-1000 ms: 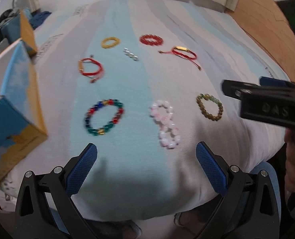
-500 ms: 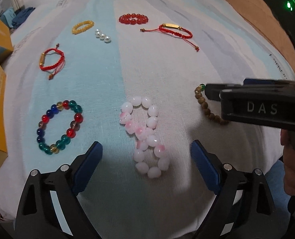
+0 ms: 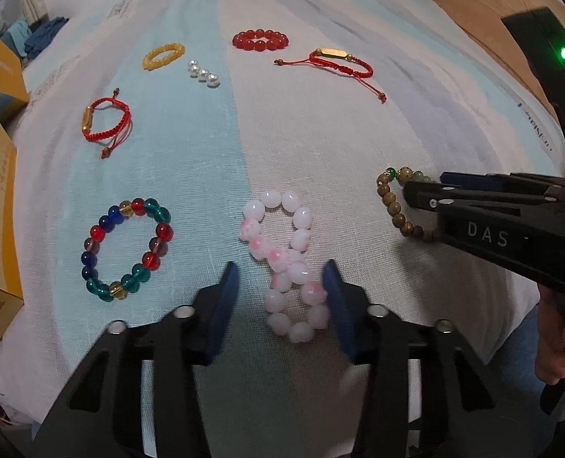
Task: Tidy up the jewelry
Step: 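Grasp the pink-white bead bracelet with the left tool while the right tool grasps the brown wooden bracelet, then carry both held bracelets over the open white box with both tools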
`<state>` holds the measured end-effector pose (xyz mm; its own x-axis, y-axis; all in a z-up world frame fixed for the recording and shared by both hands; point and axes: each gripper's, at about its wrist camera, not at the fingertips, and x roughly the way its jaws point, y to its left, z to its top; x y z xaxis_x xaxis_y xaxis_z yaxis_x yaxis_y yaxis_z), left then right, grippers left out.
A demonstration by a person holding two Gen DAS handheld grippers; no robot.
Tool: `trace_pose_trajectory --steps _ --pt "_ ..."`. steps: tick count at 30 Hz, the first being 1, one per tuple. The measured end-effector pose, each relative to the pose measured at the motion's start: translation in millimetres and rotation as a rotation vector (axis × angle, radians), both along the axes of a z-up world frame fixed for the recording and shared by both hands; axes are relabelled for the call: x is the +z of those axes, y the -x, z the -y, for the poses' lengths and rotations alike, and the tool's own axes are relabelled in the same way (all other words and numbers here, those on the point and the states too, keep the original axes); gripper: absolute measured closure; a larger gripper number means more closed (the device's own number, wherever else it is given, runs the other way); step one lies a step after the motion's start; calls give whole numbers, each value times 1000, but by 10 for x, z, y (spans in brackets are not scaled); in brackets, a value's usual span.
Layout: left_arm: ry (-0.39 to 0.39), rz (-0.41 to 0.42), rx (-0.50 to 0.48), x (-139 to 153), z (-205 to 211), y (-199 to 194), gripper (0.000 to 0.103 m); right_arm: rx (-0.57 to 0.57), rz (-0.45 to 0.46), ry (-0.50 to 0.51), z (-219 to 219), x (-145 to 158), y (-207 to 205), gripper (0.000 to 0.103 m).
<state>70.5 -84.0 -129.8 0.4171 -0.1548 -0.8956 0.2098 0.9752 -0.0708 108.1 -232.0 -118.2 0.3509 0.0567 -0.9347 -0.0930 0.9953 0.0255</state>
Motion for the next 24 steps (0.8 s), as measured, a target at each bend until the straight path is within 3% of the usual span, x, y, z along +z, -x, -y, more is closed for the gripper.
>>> trace_pose_trajectory --steps 3,4,6,24 --pt "12 -17 -2 9 -21 0 87 -11 0 -13 51 35 -4 85" --pt "21 -23 -4 18 -29 -6 88 -16 2 -18 69 46 -1 91" --pt "34 -34 -8 46 -46 -13 92 -24 5 -34 106 79 15 92" --pt "40 34 -6 479 -156 81 93 -19 96 -67 21 537 82 95"
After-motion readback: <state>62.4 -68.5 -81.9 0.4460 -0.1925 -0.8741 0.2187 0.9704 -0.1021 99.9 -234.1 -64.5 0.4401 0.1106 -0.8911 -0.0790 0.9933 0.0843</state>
